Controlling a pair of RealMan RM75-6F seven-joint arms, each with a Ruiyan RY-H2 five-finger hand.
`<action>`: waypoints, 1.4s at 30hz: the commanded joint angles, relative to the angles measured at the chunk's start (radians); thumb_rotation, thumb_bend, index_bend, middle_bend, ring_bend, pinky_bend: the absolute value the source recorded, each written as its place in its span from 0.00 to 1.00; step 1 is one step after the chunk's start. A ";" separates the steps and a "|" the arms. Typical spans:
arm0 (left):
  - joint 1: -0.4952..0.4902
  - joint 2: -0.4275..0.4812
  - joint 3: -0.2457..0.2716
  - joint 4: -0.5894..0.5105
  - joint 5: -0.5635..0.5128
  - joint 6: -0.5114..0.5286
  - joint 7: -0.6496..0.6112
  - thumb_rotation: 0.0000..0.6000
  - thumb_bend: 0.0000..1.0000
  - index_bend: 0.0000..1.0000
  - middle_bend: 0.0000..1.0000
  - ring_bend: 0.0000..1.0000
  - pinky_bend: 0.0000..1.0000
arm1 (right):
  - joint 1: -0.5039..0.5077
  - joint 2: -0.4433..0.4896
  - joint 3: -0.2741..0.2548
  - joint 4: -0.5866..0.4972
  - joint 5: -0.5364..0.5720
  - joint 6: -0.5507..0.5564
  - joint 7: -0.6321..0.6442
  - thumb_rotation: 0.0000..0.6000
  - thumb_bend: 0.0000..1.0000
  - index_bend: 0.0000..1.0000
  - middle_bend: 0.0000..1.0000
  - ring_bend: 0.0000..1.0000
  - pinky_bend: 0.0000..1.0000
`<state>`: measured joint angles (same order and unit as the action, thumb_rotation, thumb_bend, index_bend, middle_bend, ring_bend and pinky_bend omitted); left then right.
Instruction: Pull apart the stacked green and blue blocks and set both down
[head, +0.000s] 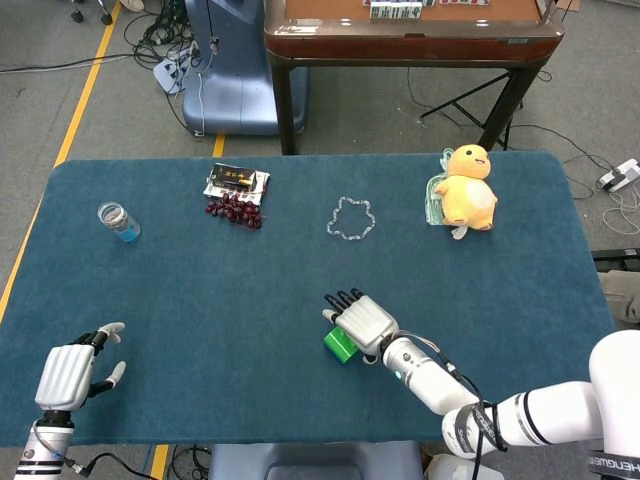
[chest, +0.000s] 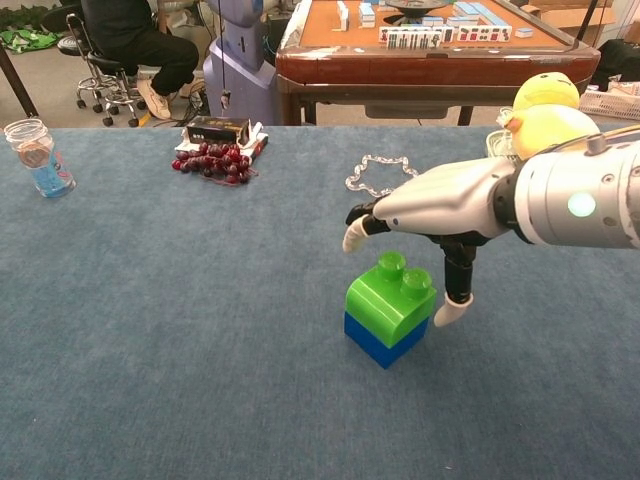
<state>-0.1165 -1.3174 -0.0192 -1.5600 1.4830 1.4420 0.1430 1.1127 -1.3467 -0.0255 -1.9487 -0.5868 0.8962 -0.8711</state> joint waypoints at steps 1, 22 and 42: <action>0.000 0.000 0.000 0.000 -0.001 0.000 -0.001 1.00 0.31 0.33 0.40 0.43 0.61 | 0.013 -0.010 -0.008 0.014 0.014 -0.009 0.001 1.00 0.00 0.14 0.00 0.00 0.09; 0.000 -0.011 0.003 0.006 0.000 -0.006 -0.002 1.00 0.31 0.33 0.40 0.43 0.61 | 0.024 -0.061 -0.042 0.096 -0.001 -0.003 0.079 1.00 0.24 0.45 0.00 0.00 0.10; -0.084 0.060 -0.042 -0.184 0.024 -0.074 0.005 1.00 0.32 0.33 0.40 0.46 0.74 | -0.105 0.252 0.021 -0.125 -0.205 0.095 0.307 1.00 0.28 0.55 0.02 0.00 0.10</action>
<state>-0.1778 -1.2704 -0.0489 -1.7063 1.5042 1.3917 0.1508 1.0264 -1.1252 -0.0161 -2.0480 -0.7685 0.9751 -0.5865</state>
